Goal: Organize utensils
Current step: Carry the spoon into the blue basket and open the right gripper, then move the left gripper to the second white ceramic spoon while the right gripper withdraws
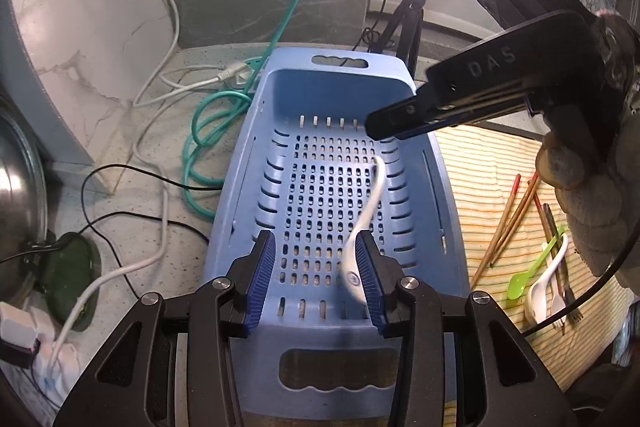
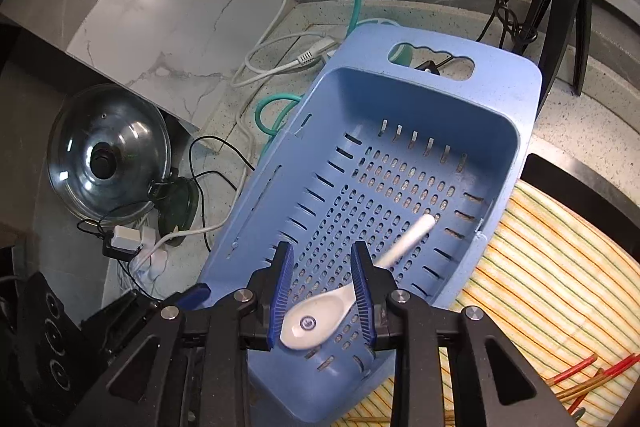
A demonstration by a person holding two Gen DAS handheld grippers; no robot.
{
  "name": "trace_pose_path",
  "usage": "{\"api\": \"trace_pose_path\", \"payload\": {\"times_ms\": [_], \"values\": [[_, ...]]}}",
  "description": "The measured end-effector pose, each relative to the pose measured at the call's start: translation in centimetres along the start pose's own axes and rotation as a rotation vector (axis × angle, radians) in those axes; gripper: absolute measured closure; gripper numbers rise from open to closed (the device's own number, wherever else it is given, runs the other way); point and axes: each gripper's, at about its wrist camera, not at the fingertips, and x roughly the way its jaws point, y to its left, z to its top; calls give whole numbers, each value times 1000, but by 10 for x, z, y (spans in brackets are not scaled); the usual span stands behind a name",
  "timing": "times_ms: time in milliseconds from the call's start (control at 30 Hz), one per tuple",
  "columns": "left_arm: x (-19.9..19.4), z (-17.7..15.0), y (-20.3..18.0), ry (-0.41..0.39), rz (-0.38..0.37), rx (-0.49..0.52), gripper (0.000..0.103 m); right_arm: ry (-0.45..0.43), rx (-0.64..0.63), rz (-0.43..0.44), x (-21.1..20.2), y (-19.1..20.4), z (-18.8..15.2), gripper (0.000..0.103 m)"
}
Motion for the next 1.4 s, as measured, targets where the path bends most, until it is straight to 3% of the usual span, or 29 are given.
{"api": "trace_pose_path", "payload": {"times_ms": [600, 733, 833, 1033, 1400], "values": [[-36, -4, -41, -49, -17, 22, 63, -178, 47, 7, -86, -38, -34, 74], [-41, -7, -53, -54, -27, 32, 63, -210, 8, -37, -106, -46, -46, 74], [-45, -9, -63, -54, -39, 47, 63, -217, 5, -72, -117, -54, -54, 60], [-50, -13, -81, -54, -67, 76, 63, -209, 12, -148, -137, -72, -75, 60], [-38, -27, -129, 20, -196, 173, 59, -162, 72, -163, -163, -107, -128, 60]]}}
